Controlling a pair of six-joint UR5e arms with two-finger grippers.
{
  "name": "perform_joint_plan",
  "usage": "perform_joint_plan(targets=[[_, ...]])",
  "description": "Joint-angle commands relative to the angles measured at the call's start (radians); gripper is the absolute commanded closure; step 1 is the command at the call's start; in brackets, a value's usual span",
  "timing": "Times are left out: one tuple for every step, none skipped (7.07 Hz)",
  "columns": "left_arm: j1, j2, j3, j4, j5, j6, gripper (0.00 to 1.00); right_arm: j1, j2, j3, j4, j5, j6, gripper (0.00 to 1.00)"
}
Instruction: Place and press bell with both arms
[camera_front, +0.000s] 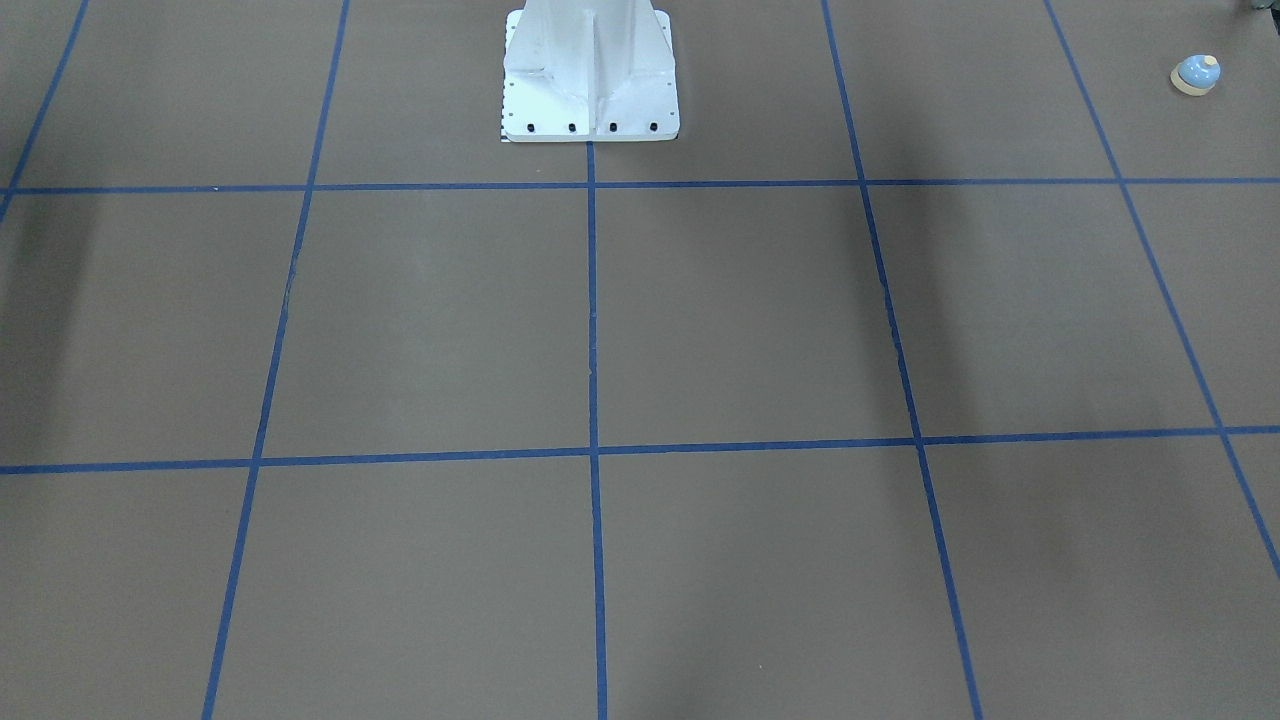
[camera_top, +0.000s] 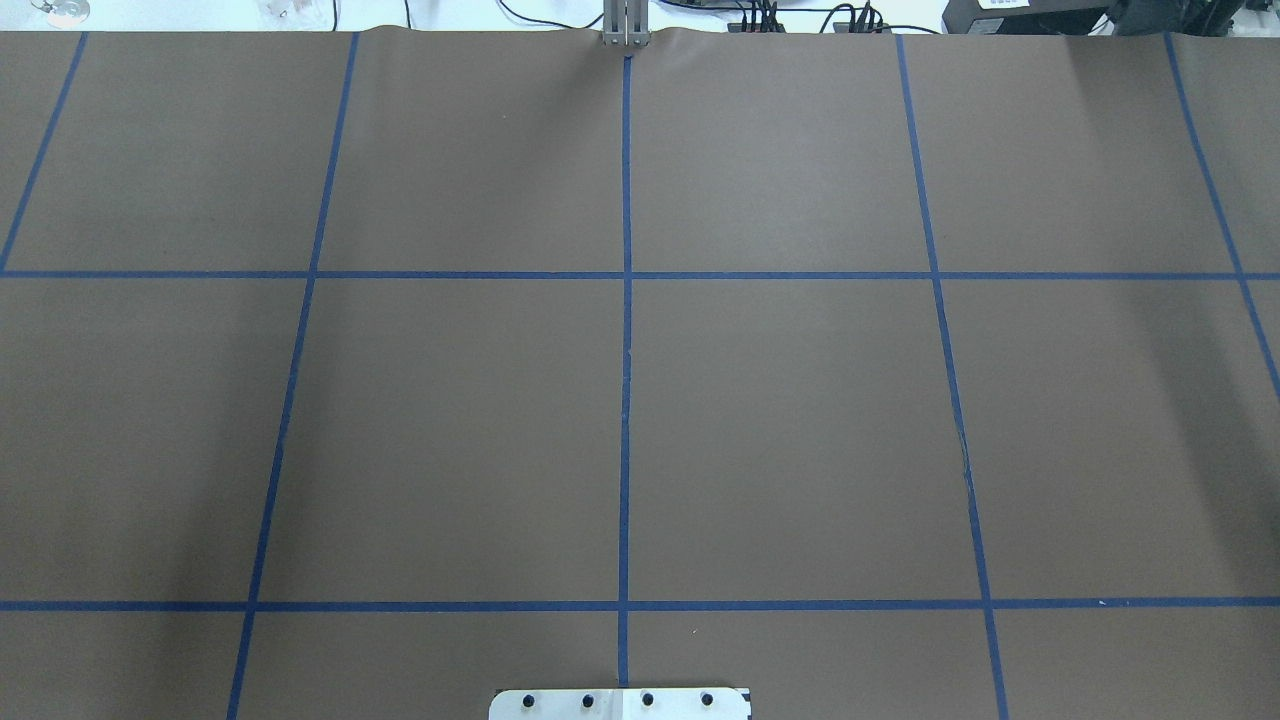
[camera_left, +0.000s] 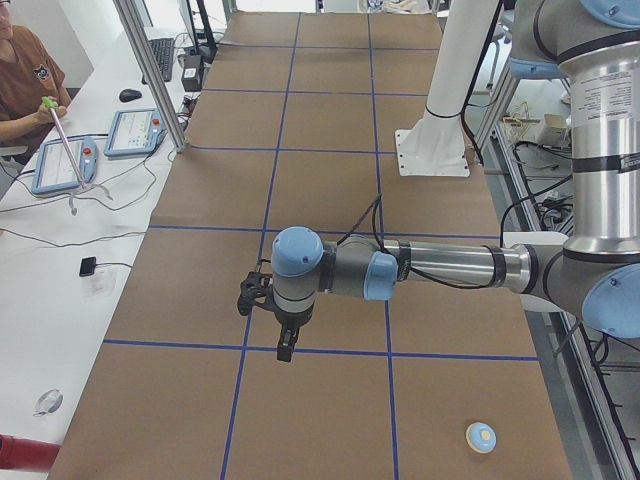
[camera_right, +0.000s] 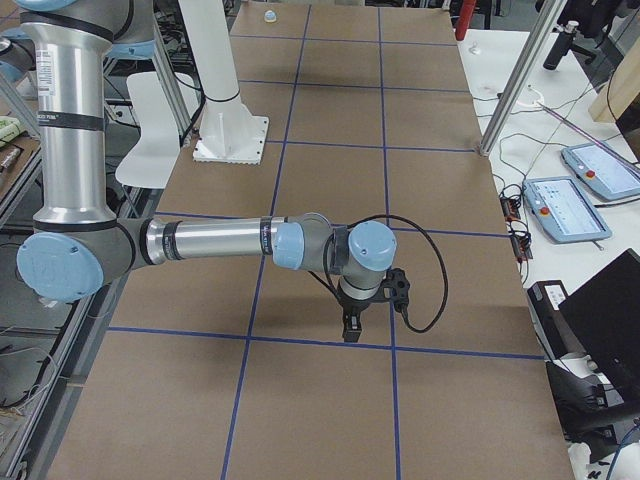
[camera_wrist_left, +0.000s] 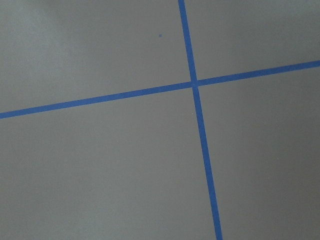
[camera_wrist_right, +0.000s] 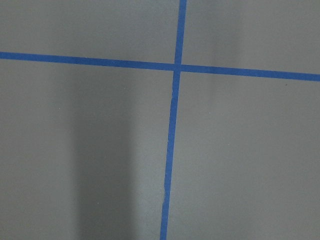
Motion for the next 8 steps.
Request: perform_joint_plan(targets=[[0.001, 0.000, -0.001, 0.000, 0.002, 0.000, 0.00, 0.000, 0.004, -0.004, 0.002, -0.005, 0.004, 0.00], [0.001, 0.000, -0.001, 0.002, 0.002, 0.000, 0.00, 0.000, 0.005, -0.005, 0.002, -0.005, 0.006, 0.00], [0.001, 0.000, -0.008, 0.003, 0.009, -0.002, 0.00, -0.001, 0.006, -0.004, 0.002, -0.005, 0.006, 0.00], [0.001, 0.003, -0.033, 0.012, 0.015, -0.002, 0.00, 0.000, 0.006, -0.004, 0.002, -0.005, 0.004, 0.00], [0.002, 0.005, -0.042, 0.015, 0.015, -0.003, 0.00, -0.001, 0.006, -0.002, 0.002, -0.005, 0.006, 0.00], [0.004, 0.000, -0.067, 0.065, 0.020, -0.003, 0.00, 0.000, 0.006, 0.001, 0.002, -0.005, 0.003, 0.00], [0.014, 0.003, -0.163, 0.183, 0.081, -0.003, 0.00, 0.000, 0.006, 0.001, 0.005, -0.005, 0.009, 0.00], [0.031, 0.005, -0.290, 0.333, 0.137, -0.020, 0.00, 0.000, 0.008, 0.002, 0.006, -0.005, 0.010, 0.00]])
